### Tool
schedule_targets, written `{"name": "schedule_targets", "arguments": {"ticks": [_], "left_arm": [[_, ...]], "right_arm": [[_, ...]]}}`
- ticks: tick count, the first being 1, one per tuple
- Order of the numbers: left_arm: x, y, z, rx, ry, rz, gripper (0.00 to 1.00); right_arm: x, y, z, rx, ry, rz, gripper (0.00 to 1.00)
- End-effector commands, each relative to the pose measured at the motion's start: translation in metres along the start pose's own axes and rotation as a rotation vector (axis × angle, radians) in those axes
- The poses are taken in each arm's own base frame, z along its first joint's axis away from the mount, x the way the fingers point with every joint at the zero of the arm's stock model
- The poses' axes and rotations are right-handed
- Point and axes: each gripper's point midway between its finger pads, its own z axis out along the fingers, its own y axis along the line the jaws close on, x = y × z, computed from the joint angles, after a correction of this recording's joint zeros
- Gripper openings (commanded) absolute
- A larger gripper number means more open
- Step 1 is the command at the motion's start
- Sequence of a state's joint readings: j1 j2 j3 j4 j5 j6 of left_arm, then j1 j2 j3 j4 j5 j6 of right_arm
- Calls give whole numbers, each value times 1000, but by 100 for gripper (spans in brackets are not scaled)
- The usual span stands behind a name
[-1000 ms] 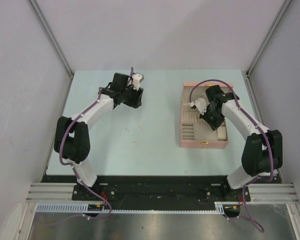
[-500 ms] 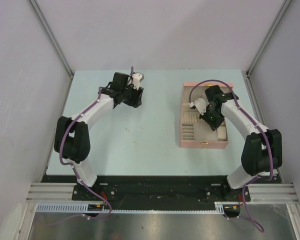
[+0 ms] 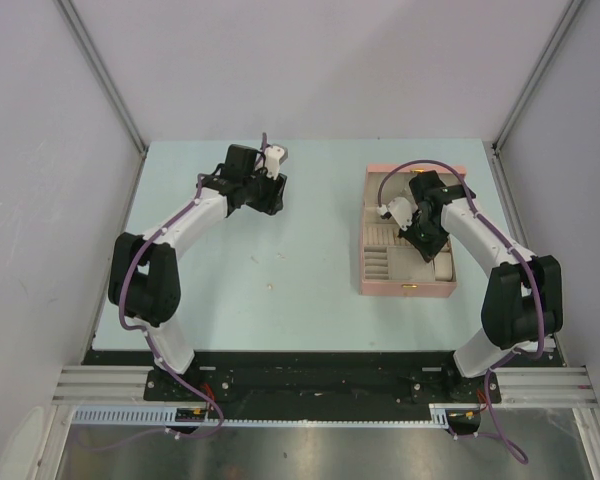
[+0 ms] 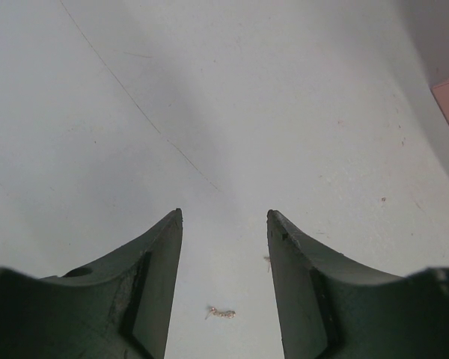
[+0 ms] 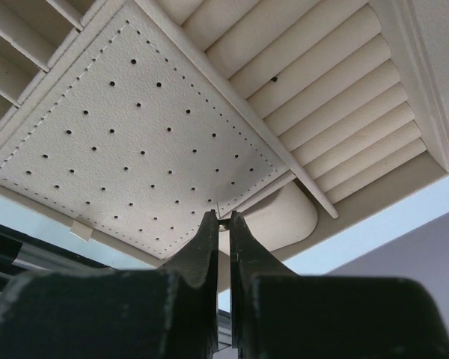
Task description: Organize the mixed jewelry
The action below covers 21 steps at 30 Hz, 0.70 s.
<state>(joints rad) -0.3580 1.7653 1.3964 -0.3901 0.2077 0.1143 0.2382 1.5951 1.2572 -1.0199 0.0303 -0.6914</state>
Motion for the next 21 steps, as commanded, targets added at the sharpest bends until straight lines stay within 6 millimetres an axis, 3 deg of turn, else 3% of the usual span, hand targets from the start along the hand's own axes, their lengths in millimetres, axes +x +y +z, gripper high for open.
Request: {"name": "schedule_targets", "arguments": {"ticks": [1, 21], "left_arm": [[-23, 2, -6, -16, -61, 39, 54], [-21, 4, -5, -22, -60, 41, 54]], "right_arm": [[-8, -7, -7, 25, -14, -16, 0], [-10, -2, -11, 11, -33, -20, 0]]}}
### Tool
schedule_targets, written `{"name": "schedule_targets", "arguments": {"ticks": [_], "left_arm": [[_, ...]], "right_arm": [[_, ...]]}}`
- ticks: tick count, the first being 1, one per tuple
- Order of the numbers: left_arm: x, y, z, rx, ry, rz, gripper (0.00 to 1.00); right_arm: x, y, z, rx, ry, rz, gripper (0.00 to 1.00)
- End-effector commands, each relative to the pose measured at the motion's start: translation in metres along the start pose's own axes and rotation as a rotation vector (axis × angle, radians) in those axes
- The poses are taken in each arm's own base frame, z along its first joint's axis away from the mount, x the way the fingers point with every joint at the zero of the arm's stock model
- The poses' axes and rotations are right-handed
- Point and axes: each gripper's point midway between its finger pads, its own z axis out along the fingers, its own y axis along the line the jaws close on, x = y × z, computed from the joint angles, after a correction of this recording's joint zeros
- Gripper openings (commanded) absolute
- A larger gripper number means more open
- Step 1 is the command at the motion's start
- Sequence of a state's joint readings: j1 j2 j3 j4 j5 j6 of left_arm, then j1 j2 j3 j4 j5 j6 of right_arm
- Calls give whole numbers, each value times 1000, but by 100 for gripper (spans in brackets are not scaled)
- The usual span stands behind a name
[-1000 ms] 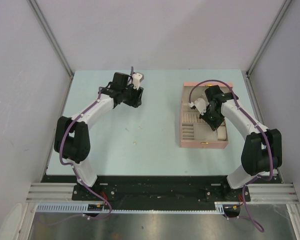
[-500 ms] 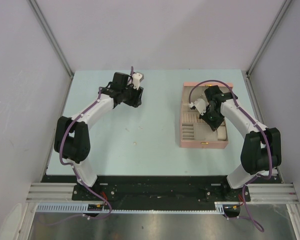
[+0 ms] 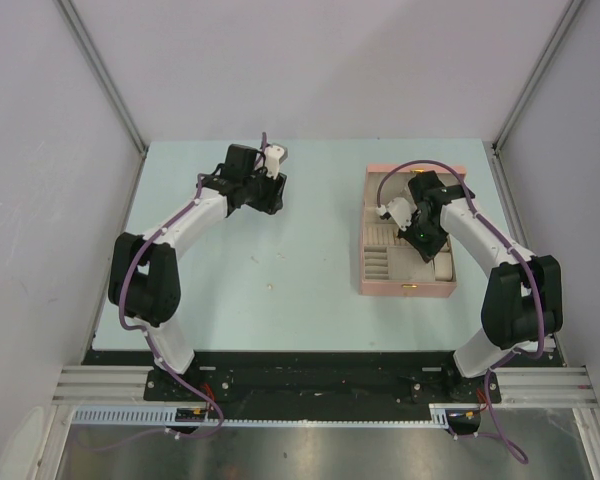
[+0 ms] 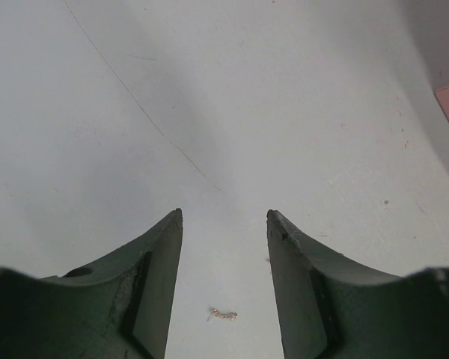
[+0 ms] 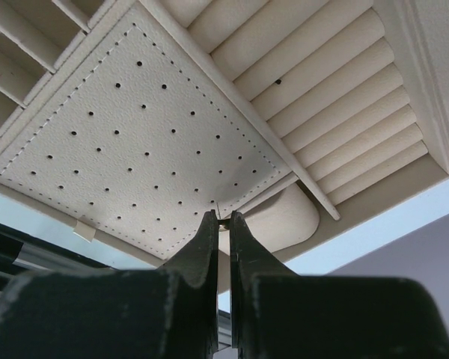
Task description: Organize the mixed jewelry
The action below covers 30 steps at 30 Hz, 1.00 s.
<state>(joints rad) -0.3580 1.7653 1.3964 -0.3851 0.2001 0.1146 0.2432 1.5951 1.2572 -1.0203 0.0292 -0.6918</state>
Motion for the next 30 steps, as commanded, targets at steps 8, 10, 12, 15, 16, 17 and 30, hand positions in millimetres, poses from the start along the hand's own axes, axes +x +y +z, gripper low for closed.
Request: {"name": "schedule_targets", "arguments": {"ticks": [8, 10, 12, 15, 16, 17, 30], "left_arm": [[-18, 2, -5, -14, -53, 38, 54], [-19, 2, -5, -16, -56, 40, 54], [-19, 2, -5, -16, -56, 39, 54], [-18, 2, -5, -14, -55, 37, 54], [-18, 2, -5, -15, -54, 39, 54], [-17, 2, -5, -15, -53, 38, 54], [-16, 2, -6, -17, -53, 43, 54]], "right_arm": [[-8, -2, -11, 9, -25, -21, 0], [-7, -1, -11, 6, -18, -21, 0], [-6, 0, -12, 1, -18, -20, 0], [-5, 0, -12, 1, -16, -19, 0], [-6, 0, -12, 3, -18, -17, 0], [-6, 1, -11, 1, -16, -17, 0], [-12, -6, -10, 25, -38, -8, 0]]}}
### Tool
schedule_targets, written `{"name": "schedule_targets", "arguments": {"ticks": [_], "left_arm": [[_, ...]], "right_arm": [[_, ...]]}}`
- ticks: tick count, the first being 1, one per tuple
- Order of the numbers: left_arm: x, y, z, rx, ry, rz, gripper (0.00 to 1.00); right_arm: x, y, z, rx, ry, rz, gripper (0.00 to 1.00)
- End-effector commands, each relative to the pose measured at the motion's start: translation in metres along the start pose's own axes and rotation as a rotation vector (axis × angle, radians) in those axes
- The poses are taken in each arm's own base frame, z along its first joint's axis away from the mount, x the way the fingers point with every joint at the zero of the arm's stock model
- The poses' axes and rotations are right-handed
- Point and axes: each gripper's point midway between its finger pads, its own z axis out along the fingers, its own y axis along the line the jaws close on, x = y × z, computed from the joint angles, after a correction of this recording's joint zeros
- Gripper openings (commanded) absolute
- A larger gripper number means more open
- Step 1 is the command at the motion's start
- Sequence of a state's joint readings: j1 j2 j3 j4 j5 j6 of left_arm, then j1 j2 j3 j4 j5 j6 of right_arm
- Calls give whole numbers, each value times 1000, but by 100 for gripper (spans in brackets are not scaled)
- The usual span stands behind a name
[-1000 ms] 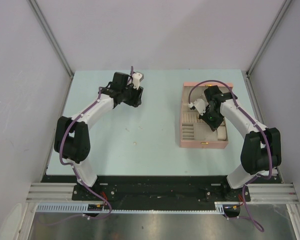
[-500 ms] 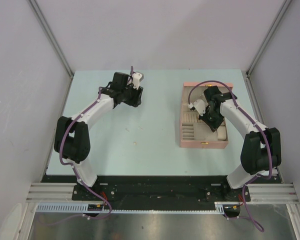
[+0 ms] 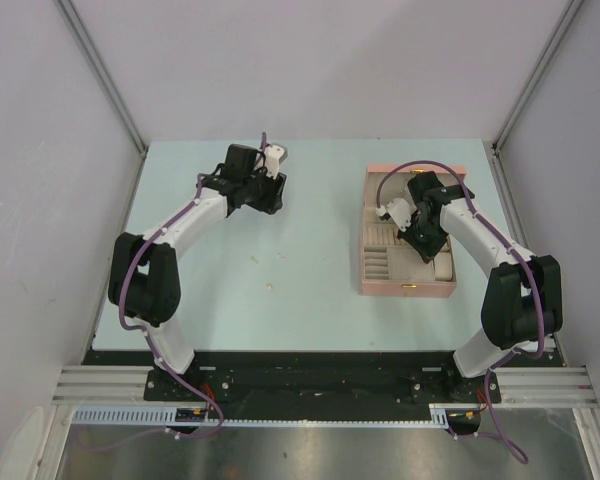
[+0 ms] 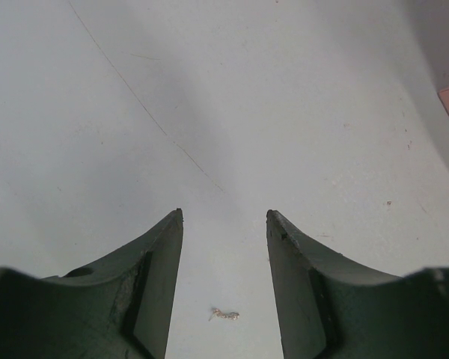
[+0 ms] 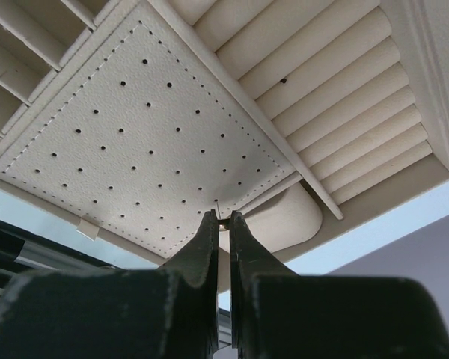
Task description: Organize the mixed jewelry
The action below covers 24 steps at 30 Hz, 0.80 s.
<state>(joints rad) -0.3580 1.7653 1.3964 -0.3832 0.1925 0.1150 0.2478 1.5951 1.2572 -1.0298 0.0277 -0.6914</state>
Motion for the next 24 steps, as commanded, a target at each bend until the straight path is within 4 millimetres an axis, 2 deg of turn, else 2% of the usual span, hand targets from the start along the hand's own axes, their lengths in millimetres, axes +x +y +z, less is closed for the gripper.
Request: {"name": "schedule_targets", "arguments": {"ticks": [1, 24], "left_arm": [[-17, 1, -7, -8, -54, 44, 54], [-13, 3, -7, -10, -49, 36, 53]], "right_arm": [[-14, -8, -10, 34, -47, -7, 0], [-6, -5, -5, 9, -6, -1, 0]]}}
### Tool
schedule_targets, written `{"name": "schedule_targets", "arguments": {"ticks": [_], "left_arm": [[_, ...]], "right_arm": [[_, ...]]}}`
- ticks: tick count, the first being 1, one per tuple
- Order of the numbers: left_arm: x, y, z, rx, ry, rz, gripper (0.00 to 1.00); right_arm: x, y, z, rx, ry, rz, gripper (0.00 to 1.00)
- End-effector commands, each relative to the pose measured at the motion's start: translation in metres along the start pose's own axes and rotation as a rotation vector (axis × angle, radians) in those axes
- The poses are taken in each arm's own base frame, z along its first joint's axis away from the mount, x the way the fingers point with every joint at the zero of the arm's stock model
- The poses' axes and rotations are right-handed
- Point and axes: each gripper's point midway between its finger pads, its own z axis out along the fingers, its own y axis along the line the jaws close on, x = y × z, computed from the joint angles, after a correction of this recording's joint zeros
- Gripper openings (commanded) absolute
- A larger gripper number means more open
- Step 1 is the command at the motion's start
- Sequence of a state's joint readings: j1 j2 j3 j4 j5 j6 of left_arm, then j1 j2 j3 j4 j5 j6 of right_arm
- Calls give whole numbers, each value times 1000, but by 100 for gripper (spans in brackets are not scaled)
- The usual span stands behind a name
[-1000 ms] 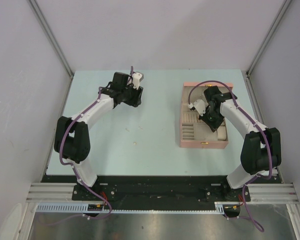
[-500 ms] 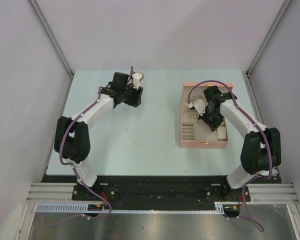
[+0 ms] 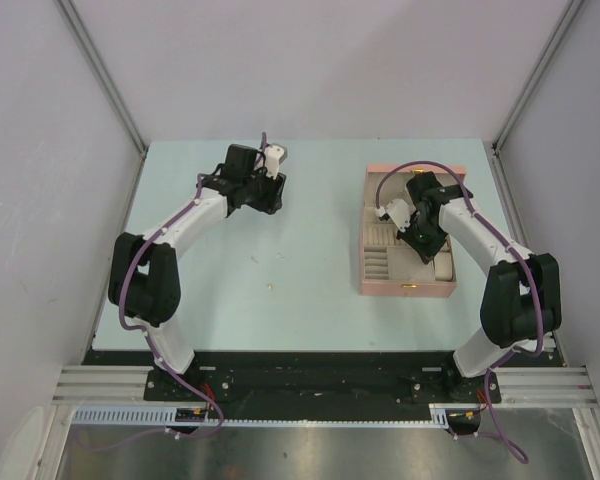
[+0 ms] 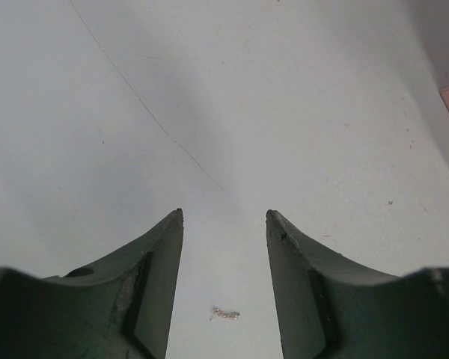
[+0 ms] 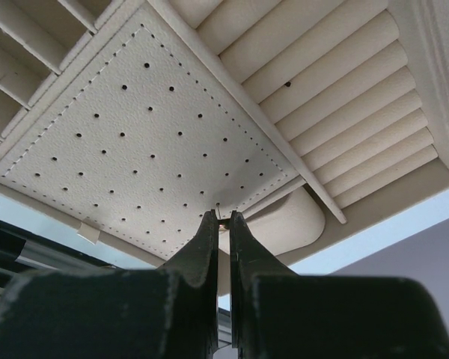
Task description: Organize the mixed jewelry
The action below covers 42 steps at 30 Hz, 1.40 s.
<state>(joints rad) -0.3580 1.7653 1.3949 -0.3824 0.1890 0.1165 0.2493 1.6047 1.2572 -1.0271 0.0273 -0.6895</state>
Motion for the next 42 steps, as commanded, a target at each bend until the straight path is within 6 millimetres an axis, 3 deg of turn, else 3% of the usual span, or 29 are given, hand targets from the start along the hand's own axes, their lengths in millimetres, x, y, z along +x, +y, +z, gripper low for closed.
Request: {"name": "schedule_targets", "arguments": {"ticks": [1, 18, 21, 25, 31, 36, 42], "left_arm": [[-13, 2, -7, -8, -49, 34, 53], [-13, 4, -7, -8, -53, 33, 53], [-13, 5, -8, -9, -54, 33, 53], [-14, 5, -8, -9, -57, 32, 53], [-16, 5, -11, -12, -65, 32, 53], [-16, 5, -15, -16, -73, 34, 53], [-13, 2, -27, -17, -82, 45, 53]], "right_arm": [[-6, -4, -7, 14, -11, -4, 0], [-18, -4, 5, 41, 4, -20, 0], [-19, -5, 4, 51, 7, -27, 5], [-17, -4, 1, 55, 8, -25, 22], [-19, -6, -10, 75, -26, -21, 37], [-22, -5, -21, 77, -52, -7, 38], [-35, -2, -48, 67, -145, 12, 37]]}}
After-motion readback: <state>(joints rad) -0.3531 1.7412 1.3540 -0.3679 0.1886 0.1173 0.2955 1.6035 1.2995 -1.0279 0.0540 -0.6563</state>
